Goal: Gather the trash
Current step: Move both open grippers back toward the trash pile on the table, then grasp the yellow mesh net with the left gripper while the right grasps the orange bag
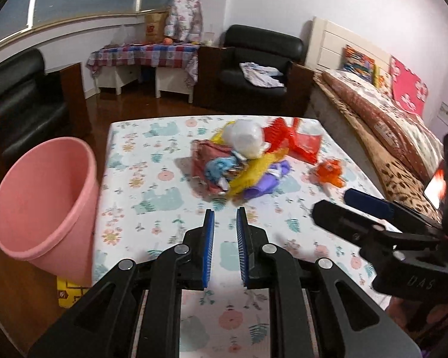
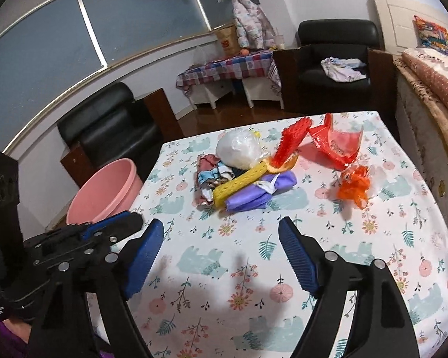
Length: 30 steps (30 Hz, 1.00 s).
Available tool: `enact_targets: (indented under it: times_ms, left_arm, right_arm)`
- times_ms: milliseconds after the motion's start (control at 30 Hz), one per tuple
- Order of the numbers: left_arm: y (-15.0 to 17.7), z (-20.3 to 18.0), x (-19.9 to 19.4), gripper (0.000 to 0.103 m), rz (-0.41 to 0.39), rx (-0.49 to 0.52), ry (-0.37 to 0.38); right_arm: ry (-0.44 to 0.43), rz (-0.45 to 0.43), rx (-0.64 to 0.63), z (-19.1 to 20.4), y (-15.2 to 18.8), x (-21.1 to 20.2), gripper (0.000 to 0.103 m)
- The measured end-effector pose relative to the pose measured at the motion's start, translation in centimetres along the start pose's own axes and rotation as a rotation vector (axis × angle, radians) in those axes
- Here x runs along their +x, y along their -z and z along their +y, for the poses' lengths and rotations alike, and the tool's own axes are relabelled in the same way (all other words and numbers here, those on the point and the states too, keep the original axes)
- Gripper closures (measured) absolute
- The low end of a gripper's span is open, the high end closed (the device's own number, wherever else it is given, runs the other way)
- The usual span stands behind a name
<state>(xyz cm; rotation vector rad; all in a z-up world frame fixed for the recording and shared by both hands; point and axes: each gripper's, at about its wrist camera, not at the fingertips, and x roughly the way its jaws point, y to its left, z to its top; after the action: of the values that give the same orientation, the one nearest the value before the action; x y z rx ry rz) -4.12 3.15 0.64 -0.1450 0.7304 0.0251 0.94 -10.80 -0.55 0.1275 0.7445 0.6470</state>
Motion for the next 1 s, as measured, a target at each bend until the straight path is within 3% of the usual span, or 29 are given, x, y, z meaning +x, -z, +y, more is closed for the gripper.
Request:
enact_targets:
  times_ms: [333,467,733,867,1000]
  left_arm:
    - [-1.7,-2.0,2.7,0.088,0.062,0.068,0.111]
    - [-2.9,-2.9,3.9,0.088,0.065,0.137,0.117]
    - [-4.7,-2.9,7.1,0.088,0.109,0.165,0.112]
    - [-5.1,-3.0,8.6,0.070,0.125,0.171,0.110]
    - [-5.3,-3.0,10.1,0.069,0.144,0.180,0.082]
  right_arm:
    - [0.061,0.005,0.095,-5.0,-0.5,0.1,0.031]
    - [0.124,-0.019,0.117,-7.2,-0.9,-0.3,0.031]
    - [0.175,-0.019,0.187,-11.1,-1.5,0.0,0.031]
    - [0.186,-0.010,0.201,-12.4,-1.7,0.5,0.031]
    - [0.184,-0.004,0.219,-13.2,-2.1,1.2,0.031]
